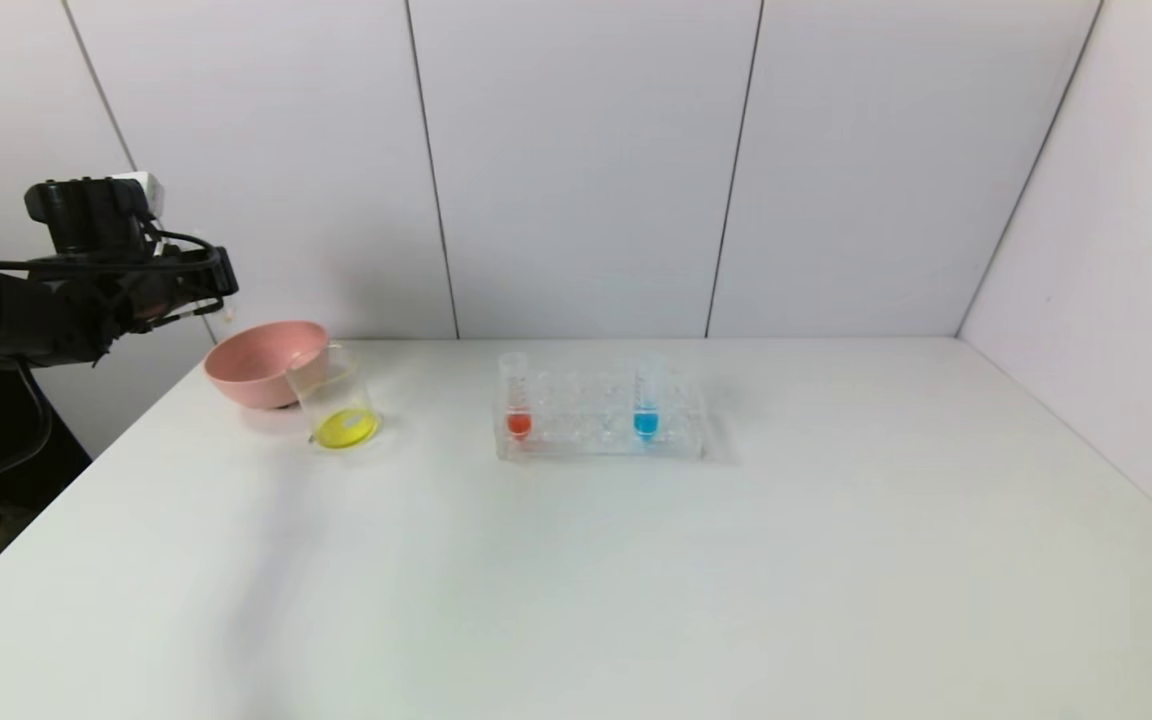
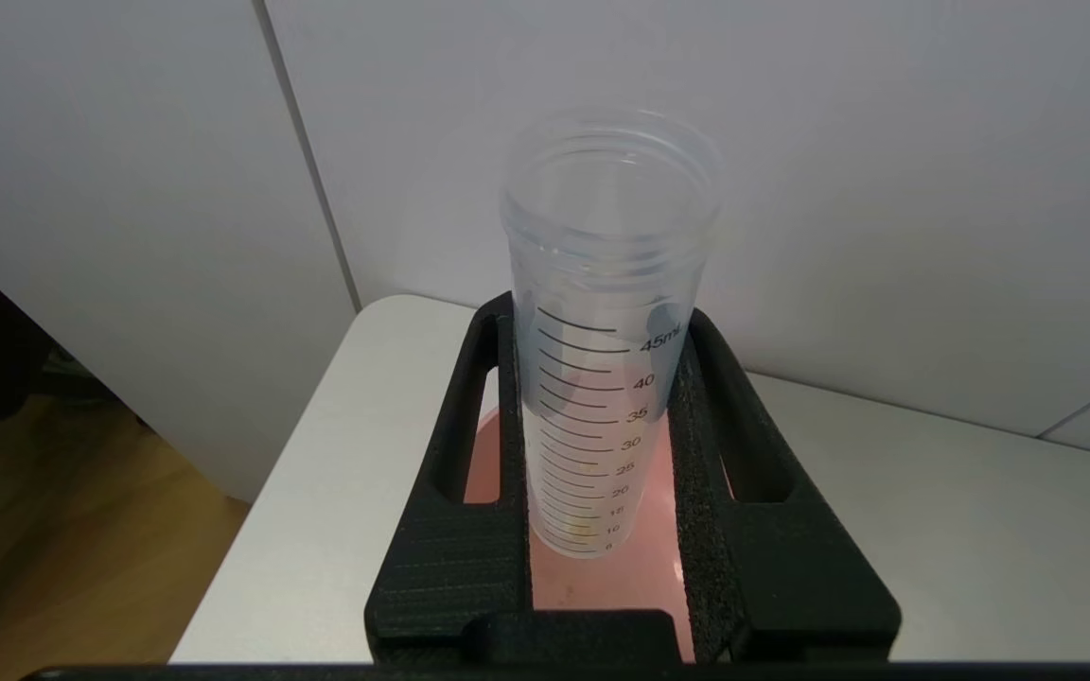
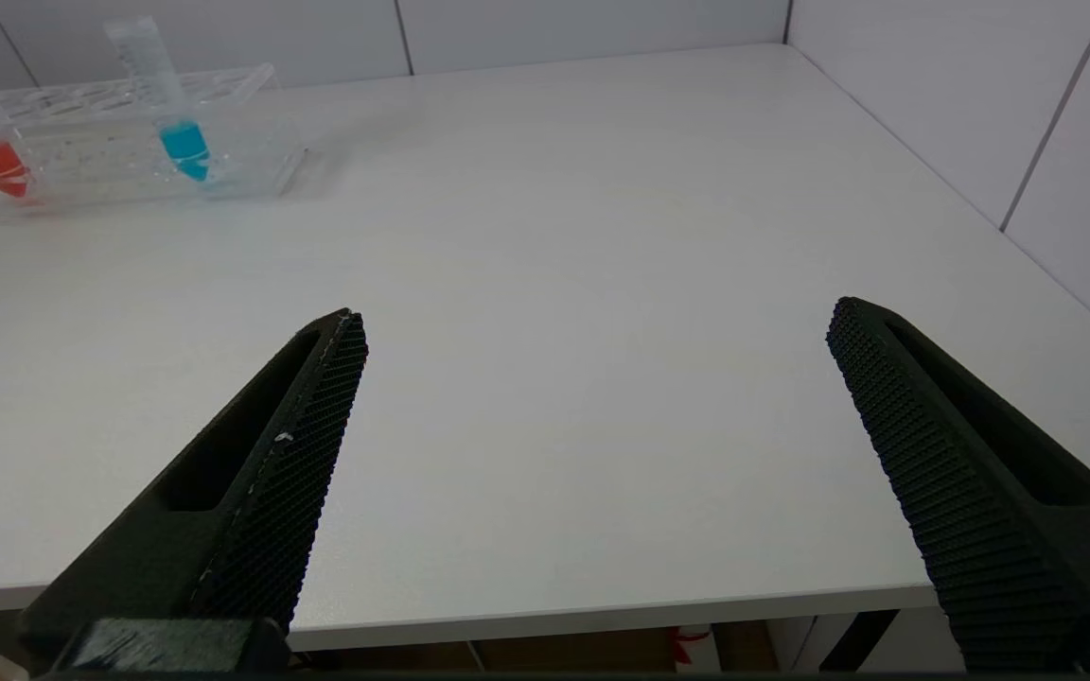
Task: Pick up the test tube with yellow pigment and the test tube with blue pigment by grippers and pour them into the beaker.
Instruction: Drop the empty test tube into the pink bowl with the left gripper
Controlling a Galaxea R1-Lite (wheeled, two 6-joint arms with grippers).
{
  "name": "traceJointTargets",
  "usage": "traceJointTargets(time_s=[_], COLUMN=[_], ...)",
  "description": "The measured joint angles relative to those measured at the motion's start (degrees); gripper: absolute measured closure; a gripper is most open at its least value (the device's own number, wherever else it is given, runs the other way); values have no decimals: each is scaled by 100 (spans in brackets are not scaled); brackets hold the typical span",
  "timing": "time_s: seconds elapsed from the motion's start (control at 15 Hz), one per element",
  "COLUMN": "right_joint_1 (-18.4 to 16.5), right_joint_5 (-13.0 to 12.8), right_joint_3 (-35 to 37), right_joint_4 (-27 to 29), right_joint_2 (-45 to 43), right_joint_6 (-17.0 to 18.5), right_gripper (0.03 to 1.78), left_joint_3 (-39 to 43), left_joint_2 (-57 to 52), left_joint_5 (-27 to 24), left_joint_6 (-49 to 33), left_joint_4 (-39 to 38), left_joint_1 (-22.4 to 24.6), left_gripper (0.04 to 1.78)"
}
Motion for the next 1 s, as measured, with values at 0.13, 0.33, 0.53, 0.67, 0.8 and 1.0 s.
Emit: traceJointTargets(time_s=[0.13, 0.33, 0.53, 0.67, 0.8, 1.0], right_joint_1=[0, 0, 0, 0, 0, 0], right_joint_5=[0, 0, -1, 0, 0, -4], right_joint_3=[0, 0, 0, 0, 0, 0], right_joint_4=[6, 5, 5, 5, 5, 2], right_joint_2=[0, 0, 0, 0, 0, 0], right_joint_6=[2, 0, 0, 0, 0, 2], right_gripper=[4, 4, 4, 4, 4, 4], left_joint_3=[13, -13, -39, -44, -55, -52], left_joint_2=[48, 172, 310, 362, 386, 393], left_joint_5=[-11, -172, -233, -240, -249, -255], left_joint_6=[4, 6, 11, 13, 9, 6], left_joint_4=[10, 7, 16, 16, 13, 13], left_joint_1=[-11, -6, -11, -9, -11, -20], left_gripper=[138, 138, 138, 135, 123, 84])
